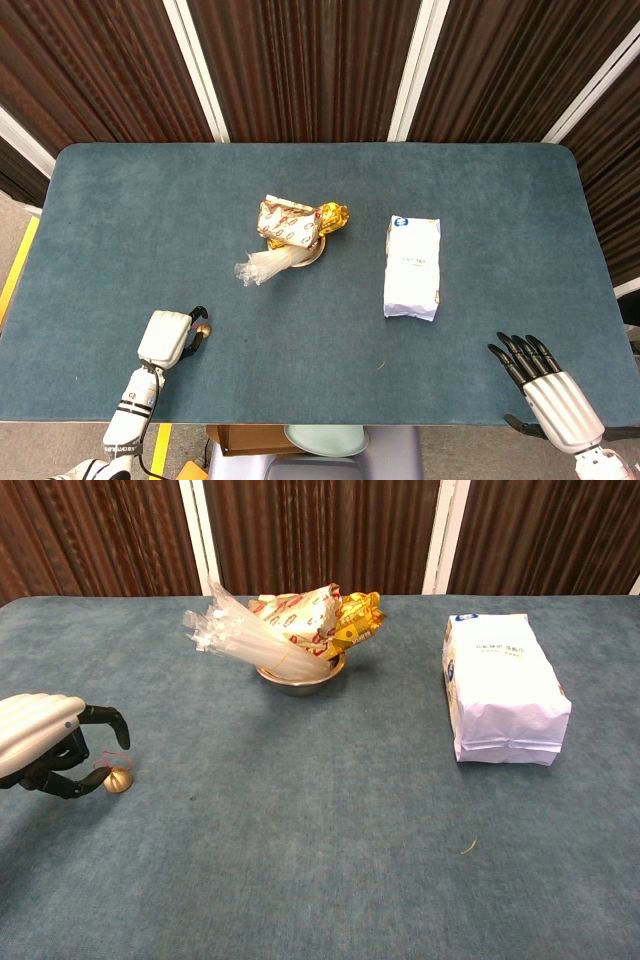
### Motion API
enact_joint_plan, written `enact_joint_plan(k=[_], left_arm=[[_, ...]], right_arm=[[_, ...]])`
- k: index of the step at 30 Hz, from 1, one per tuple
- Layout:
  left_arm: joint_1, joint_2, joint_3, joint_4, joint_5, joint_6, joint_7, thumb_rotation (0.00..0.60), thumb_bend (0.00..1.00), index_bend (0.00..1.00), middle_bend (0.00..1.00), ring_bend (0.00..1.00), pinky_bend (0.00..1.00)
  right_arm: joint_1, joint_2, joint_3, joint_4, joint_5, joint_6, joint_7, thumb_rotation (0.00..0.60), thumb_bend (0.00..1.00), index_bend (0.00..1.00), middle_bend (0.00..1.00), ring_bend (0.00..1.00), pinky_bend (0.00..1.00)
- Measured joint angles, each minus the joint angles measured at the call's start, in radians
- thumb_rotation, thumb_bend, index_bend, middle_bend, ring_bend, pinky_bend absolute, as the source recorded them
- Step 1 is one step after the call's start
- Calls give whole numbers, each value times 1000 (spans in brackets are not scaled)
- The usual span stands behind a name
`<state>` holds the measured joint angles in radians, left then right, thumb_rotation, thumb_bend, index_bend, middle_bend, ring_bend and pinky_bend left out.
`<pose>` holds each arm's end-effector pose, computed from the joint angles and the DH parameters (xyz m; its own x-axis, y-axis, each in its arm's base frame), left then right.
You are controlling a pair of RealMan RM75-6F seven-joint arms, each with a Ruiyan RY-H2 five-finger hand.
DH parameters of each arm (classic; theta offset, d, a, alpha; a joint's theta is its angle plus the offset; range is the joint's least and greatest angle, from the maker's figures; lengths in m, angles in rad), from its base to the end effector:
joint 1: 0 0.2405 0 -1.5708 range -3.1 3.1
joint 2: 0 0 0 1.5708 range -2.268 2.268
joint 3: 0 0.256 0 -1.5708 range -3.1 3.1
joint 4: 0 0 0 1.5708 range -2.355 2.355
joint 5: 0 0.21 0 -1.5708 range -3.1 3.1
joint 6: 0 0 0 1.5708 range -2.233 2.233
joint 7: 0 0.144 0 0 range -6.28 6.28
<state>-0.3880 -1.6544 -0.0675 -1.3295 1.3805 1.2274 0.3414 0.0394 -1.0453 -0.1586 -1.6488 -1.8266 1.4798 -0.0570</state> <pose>-0.2414 0.2600 -0.0226 0.4940 0.1440 0.8574 0.8582 -0.2392 -0.4543 -0.2906 -0.1139 0.1355 0.4972 -0.2105 0.8417 -0.8548 -0.2853 0.4335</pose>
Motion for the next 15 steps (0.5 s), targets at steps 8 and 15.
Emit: enact_joint_plan(k=[8,15], left_arm=[[43,92,37,-125,100,126,-15,600,414,201,769,807,996],[175,286,192,-228,325,375,-151,600,412,58,45,5,17]], right_arm=[[-9,6,-1,5,-11,28,12,600,212,0,0,0,0],[-21,7,5,-2,11,35,6,600,212,0,0,0,0]])
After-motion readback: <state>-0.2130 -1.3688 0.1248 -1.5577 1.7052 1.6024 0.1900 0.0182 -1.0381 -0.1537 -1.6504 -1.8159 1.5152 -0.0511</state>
